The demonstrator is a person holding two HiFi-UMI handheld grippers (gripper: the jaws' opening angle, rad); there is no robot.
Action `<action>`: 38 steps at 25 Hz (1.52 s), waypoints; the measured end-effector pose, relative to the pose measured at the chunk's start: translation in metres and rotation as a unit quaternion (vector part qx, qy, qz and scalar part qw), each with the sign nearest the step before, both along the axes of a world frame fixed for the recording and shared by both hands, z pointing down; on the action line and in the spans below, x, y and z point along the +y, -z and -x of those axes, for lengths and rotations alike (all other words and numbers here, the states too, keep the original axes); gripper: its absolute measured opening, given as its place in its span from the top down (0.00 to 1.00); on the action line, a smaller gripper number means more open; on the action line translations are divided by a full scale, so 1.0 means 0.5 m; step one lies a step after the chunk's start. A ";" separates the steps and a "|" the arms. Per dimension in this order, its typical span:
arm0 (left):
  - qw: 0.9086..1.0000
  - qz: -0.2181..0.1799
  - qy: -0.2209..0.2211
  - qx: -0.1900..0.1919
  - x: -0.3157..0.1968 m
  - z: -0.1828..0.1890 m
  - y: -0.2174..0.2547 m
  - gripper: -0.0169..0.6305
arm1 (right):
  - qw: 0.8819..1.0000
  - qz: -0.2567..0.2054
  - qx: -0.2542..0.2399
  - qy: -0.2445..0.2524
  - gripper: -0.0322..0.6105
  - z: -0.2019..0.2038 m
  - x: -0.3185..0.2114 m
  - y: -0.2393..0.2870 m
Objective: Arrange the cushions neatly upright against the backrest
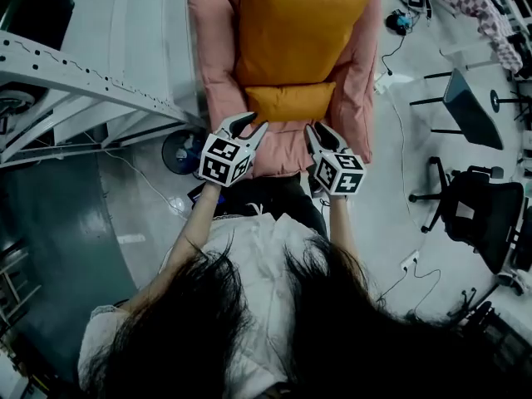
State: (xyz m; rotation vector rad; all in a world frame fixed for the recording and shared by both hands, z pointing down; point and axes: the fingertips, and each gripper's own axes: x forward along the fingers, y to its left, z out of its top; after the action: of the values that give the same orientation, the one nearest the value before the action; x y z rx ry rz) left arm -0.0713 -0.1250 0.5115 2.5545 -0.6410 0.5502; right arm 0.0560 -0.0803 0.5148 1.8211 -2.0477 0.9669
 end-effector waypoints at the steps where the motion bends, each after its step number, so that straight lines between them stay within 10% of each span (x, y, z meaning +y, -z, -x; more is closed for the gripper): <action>1: 1.000 -0.001 0.001 0.001 0.003 -0.002 0.005 0.77 | 1.000 -0.001 0.001 0.004 0.78 0.001 0.003 0.005; 15: 0.998 -0.042 0.051 0.004 0.082 -0.080 0.071 0.80 | 0.996 -0.036 0.010 0.087 0.81 -0.064 0.076 0.062; 38: 0.983 -0.060 0.171 -0.003 0.495 -0.246 0.136 0.81 | 0.967 -0.081 -0.060 0.235 0.83 -0.158 0.413 0.098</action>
State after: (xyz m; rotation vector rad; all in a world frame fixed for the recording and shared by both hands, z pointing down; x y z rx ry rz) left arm 0.0516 0.1225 0.4434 2.4714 -1.1178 0.4091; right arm 0.1349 0.1260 0.4657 1.2630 -2.5343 0.8043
